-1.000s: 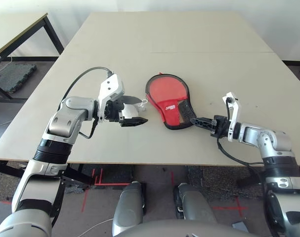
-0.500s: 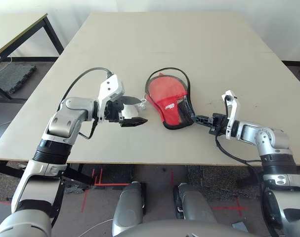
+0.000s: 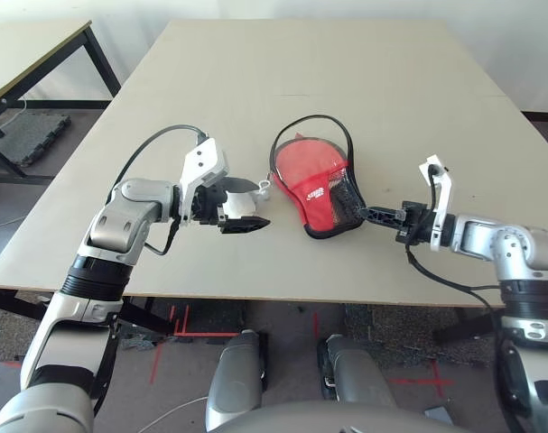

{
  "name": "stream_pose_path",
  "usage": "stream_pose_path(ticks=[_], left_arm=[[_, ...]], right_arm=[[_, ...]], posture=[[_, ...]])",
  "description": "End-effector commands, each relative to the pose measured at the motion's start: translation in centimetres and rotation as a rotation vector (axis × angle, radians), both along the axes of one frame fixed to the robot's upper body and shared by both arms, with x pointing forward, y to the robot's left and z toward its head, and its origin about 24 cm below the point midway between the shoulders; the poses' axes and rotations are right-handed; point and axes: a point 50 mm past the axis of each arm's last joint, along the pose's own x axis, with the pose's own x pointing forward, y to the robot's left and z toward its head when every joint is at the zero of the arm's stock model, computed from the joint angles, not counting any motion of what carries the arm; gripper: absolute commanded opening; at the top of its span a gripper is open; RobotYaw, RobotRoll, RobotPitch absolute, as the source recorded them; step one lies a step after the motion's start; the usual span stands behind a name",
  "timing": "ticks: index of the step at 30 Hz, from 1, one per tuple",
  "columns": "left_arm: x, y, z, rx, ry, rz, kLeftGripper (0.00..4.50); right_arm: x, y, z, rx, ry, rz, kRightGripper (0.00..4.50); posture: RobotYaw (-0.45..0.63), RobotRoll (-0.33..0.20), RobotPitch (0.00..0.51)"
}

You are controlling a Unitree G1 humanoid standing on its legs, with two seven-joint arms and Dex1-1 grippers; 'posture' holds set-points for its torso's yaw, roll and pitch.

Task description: Store the ping-pong paddle in its case and zip it.

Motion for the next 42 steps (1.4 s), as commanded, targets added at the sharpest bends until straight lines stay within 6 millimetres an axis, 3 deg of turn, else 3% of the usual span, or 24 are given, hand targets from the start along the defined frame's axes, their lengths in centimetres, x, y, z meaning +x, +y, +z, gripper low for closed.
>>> stream_pose_path(ticks=[1,8,18,36,39,42], left_arm=[[0.0,-0.2,-0.3,0.010,0.004,-0.017,4.50],[0.1,-0.2,-0.5,0.015,0.007,-0.021,4.50],[0.2,-0.3,-0.7,0.017,0.012,-0.028,4.50],[0.3,-0.2,-0.6,0.015,0.008,-0.022,4.50],[0.4,-0.2,-0.6,0.015,0.008,-0.019,4.50],[0.5,-0.1,-0.5,0.017,0.005,-0.016,4.50]], right_arm=[[-1.0,-0.4,0.9,0.014,-0.010,0.028,0.02],[-4.0,-2.6,1.3,-0.033,0.060,0.055,0.02],[-6.5,-5.6,0.0,-0.089,0.159,0.024,0.02],[-7.8,-8.8,-1.0,-0.248,0.231,0.054,0.02],[-7.8,-9.4,-0.6,-0.267,0.216,0.065,0.75],[-7.4,-10.3,0.5,-0.321,0.165,0.074,1.84]], posture=[[0.08,0.000,0.091],[0.06,0.000,0.086],[0.05,0.000,0.091],[0.05,0.000,0.088],[0.04,0.000,0.086],[0.04,0.000,0.083]])
